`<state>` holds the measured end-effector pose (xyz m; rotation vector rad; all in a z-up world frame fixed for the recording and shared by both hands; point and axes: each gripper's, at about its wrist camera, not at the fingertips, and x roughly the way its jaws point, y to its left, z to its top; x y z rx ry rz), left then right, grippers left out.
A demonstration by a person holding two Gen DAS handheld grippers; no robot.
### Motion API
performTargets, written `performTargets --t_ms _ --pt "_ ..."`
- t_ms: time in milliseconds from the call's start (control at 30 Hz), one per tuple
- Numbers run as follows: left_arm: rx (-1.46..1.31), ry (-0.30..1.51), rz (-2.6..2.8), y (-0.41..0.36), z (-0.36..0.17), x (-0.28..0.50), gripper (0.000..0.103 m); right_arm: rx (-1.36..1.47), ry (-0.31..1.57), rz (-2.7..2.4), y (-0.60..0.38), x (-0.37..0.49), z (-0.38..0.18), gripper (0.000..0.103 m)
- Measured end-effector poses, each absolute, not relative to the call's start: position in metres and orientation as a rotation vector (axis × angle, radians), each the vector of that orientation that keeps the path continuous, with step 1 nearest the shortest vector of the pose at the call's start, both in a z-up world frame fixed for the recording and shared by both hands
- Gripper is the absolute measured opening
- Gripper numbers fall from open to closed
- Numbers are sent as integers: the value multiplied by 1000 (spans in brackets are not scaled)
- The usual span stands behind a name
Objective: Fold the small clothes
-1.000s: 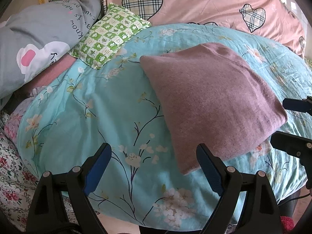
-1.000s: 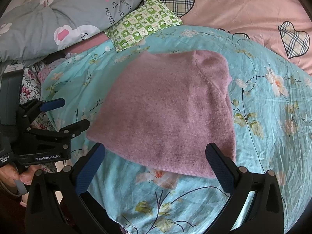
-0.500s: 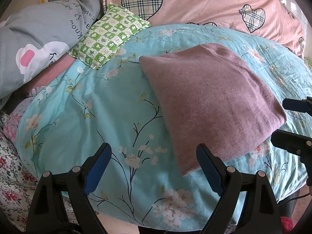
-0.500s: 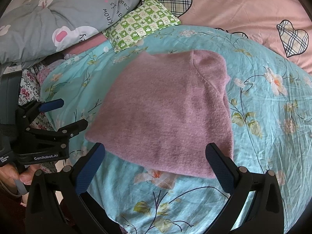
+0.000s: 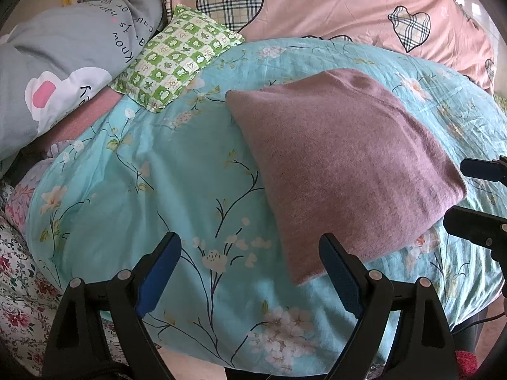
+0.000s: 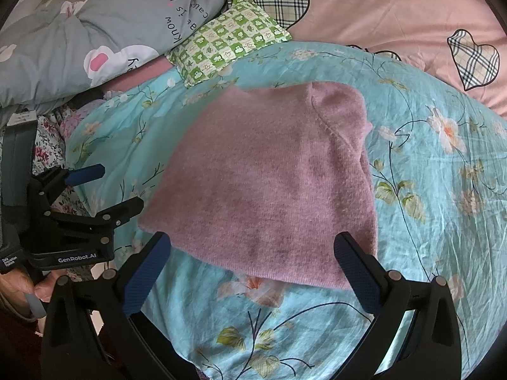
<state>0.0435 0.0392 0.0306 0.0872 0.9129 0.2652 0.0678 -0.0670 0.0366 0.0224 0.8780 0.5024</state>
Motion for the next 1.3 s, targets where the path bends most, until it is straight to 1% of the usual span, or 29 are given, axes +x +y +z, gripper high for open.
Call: performTargets --t_ms 1300 --pt "90 914 262 36 30 44 89 28 879 507 -66 67 37 103"
